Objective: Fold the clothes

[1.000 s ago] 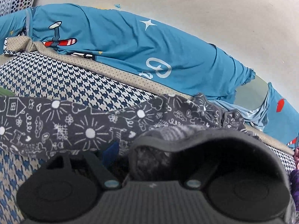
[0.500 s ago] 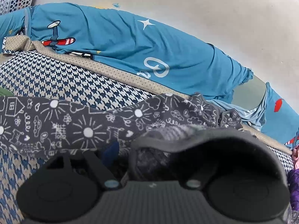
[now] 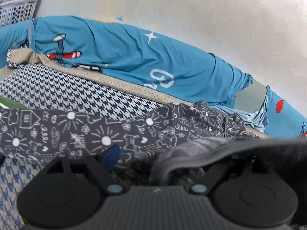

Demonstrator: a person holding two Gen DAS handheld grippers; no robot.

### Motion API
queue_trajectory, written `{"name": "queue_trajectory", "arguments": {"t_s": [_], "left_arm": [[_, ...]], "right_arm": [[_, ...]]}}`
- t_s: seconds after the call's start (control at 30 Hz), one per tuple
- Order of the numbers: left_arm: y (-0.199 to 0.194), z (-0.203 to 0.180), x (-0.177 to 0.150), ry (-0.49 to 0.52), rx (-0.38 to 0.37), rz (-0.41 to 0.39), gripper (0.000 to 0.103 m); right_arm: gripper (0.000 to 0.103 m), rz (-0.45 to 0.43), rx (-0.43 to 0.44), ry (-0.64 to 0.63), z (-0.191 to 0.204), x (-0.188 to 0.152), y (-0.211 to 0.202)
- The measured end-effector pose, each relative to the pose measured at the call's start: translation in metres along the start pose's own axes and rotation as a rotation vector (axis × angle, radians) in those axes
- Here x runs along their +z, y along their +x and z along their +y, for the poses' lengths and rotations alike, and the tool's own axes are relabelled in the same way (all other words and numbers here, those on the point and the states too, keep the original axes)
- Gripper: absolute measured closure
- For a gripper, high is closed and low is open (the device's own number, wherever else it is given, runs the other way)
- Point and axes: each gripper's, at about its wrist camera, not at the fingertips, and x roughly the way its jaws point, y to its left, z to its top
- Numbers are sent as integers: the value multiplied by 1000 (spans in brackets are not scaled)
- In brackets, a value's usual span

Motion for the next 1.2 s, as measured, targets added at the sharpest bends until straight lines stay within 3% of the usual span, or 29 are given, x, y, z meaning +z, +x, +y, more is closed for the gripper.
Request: {"name": "queue_trajectory", "arguments": {"t_s": [0.17,0.37,0.6,0.7,0.9,1.2], "left_arm": [[-17,8,-12,6,33,2,19],[-47,12,-30,28,49,-11,17],[-67,7,-54,90,34,10,15],[-73,2,-68,106,-5,39,14],[-85,-12,-102,178,-39,79,11],[-84,-27,-126,324,23,57,12]], "right_arm": [[94,-107,-43,-33,-1,20,-31],[94,-117,-94,22,-17,19,-63],[94,-76,-152,69,-36,11,-88],[94,-56,-176,88,-41,4,-94],[94,34,-234,178,-58,-16,-99],[93,137,-308,251,-81,-37,-94]]}}
